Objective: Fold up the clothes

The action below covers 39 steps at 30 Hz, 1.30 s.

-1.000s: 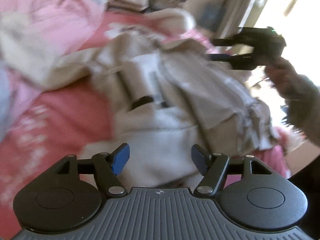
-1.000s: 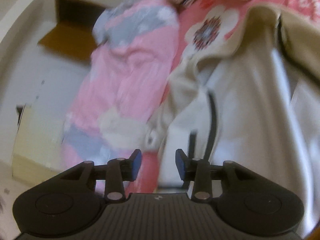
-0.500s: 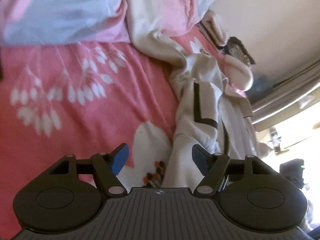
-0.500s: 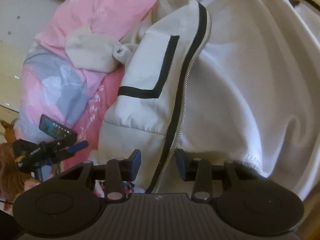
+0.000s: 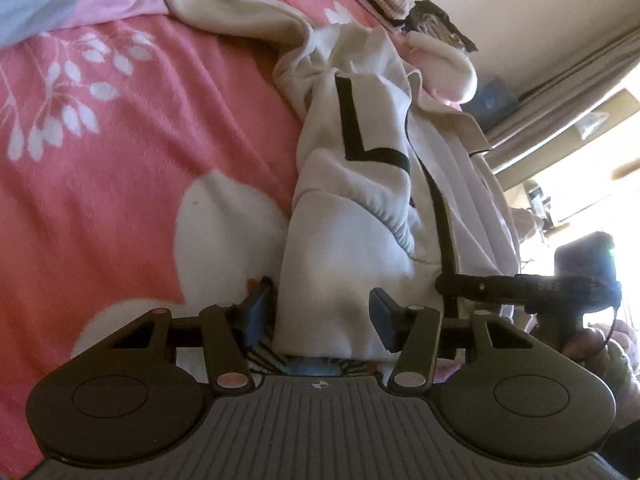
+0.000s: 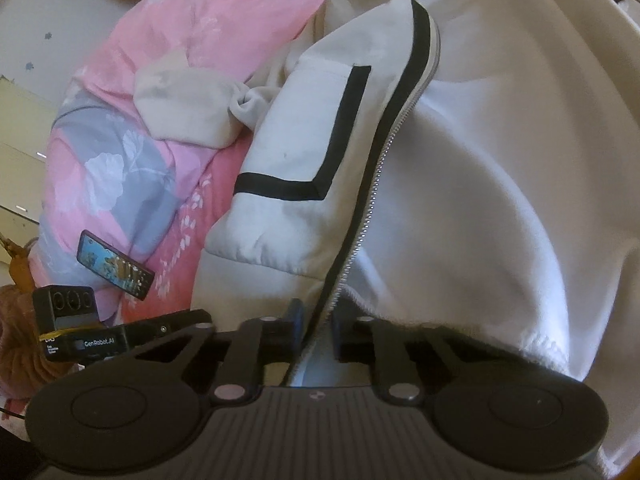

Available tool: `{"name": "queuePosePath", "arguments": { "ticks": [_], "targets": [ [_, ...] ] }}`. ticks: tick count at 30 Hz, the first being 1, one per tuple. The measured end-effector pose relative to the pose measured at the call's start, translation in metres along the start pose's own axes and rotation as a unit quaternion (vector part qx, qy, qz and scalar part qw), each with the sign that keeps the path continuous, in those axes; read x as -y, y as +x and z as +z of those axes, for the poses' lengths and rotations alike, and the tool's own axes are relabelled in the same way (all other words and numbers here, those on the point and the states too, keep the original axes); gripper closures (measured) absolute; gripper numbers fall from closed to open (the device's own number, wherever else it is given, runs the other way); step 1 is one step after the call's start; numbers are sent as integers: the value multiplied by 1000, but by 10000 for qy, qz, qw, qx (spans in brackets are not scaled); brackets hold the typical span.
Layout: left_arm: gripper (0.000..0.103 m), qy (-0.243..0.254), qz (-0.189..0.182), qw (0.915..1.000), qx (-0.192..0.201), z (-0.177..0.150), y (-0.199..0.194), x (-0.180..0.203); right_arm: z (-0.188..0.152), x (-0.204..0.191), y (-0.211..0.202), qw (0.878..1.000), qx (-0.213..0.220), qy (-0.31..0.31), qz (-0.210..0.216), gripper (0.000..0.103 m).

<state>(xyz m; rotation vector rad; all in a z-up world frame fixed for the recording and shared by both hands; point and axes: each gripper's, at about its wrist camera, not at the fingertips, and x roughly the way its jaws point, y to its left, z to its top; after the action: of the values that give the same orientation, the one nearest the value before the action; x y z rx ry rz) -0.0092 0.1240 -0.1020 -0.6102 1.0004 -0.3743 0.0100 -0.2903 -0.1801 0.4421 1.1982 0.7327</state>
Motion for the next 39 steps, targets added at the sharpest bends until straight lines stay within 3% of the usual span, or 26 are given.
{"name": "queuePosePath", "arguments": {
  "ticks": [2, 4, 5, 6, 11, 18, 22, 26, 28, 30, 33, 39],
  "targets": [
    [50, -140, -73, 9999, 11, -1, -1, -2, 0, -1, -3, 10000, 68, -41, 34, 94],
    [60, -285, -164, 9995, -9, -2, 1, -2, 1, -2, -3, 9999, 113, -100, 17, 95],
    [73, -334, -171, 9993, -51, -3, 1, -2, 2, -3, -4, 9998, 131, -134, -4, 95],
    [95, -378, -168, 9991, -99, -3, 2, -3, 3, -4, -4, 9997, 157, -176, -30, 96],
    [100, -647, -260, 9974, -172, 5, -19, 4, 6, -17, -11, 9986, 251, -447, -106, 96],
    [101, -504, 197, 9972, -521, 16, -74, 1, -2, -56, -7, 9958, 59, -757, 510, 96],
    [101, -573, 464, 9959, -534, 12, -77, -14, -11, -70, 10, 9936, -187, -976, 545, 96],
    [98, -896, 190, 9950, -402, 0, -64, -31, -13, -66, 20, 9940, -327, -970, 374, 97],
    [91, -1054, 54, 9937, -379, -4, -57, -35, -12, -60, 17, 9950, -309, -908, 290, 97],
    [67, -1063, 8, 9936, -382, -5, -53, -36, -10, -54, 12, 9958, -264, -847, 242, 97],
    [50, -1034, -110, 9941, -323, 1, -47, -28, -8, -49, 8, 9965, -189, -792, 207, 97],
    [48, -707, -73, 9972, -239, 7, -47, -18, 0, -52, -8, 9957, 126, -902, 171, 97]
  ]
}}
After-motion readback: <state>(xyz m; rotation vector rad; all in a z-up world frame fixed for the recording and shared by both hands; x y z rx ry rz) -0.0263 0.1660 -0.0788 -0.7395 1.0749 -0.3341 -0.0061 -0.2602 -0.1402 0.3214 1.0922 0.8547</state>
